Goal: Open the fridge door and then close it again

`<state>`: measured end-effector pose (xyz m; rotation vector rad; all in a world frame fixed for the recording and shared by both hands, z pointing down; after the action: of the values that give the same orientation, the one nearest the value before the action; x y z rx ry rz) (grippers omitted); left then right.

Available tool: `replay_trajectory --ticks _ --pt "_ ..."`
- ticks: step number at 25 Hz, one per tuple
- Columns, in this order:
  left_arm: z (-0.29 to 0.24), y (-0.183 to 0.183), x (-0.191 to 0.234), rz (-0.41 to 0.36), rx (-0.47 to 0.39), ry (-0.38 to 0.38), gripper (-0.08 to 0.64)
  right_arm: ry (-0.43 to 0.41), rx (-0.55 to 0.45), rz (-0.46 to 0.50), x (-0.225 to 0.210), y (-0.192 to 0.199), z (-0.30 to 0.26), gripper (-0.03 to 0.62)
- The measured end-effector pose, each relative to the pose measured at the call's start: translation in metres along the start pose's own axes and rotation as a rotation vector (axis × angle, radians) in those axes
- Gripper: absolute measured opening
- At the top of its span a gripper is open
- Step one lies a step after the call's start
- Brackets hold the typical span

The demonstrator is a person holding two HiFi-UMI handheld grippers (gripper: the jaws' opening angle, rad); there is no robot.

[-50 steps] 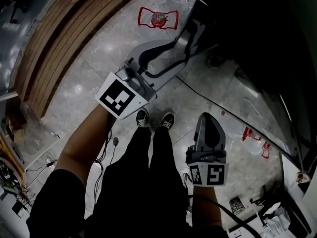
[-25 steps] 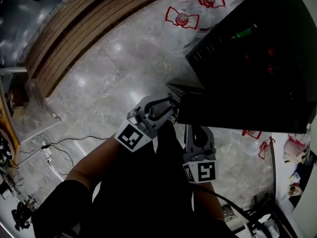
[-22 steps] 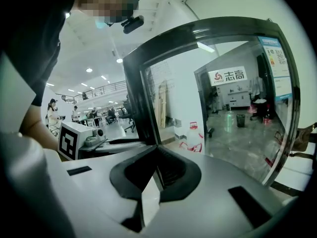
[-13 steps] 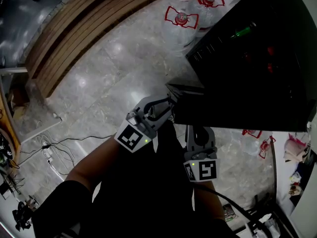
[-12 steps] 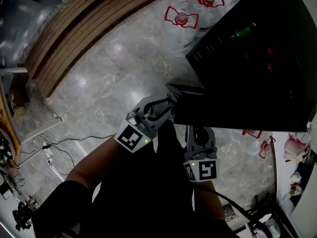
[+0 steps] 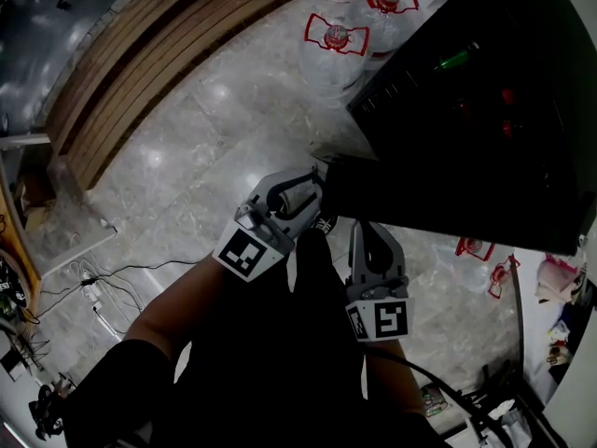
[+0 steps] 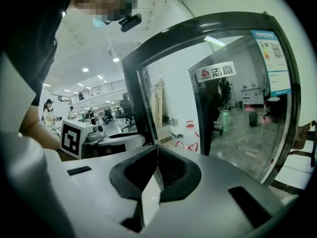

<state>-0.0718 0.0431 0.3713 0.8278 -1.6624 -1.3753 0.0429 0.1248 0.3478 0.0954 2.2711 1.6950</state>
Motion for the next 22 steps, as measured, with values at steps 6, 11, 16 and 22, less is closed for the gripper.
replay_trajectory --ticks 6,11,16,22 --pt "-0.033 -0.006 0.032 0.003 -0.023 -0.023 0.107 0.015 0.016 -0.011 -0.013 0.005 -0.009 0.015" --pt "-0.067 -0.010 0.060 0.006 -0.056 -0.007 0.115 0.030 0.031 -0.023 -0.030 0.010 -0.018 0.015" --pt "-0.104 -0.015 0.084 -0.017 -0.074 0.042 0.120 0.047 0.041 -0.029 -0.050 0.013 -0.024 0.015" --pt "-0.146 -0.021 0.103 -0.013 -0.095 0.081 0.123 0.076 0.040 -0.039 -0.070 0.007 -0.032 0.015"
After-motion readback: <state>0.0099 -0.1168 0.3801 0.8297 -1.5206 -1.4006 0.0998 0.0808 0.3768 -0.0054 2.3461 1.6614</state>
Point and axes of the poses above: the fingertips, and each gripper's own axes: z backward along the fingers, x to its left, y out of its underside, the point moved 5 cm from there along z, backward along the fingers, and after that the axes turned 5 degrees about -x, right-handed, at the moved point
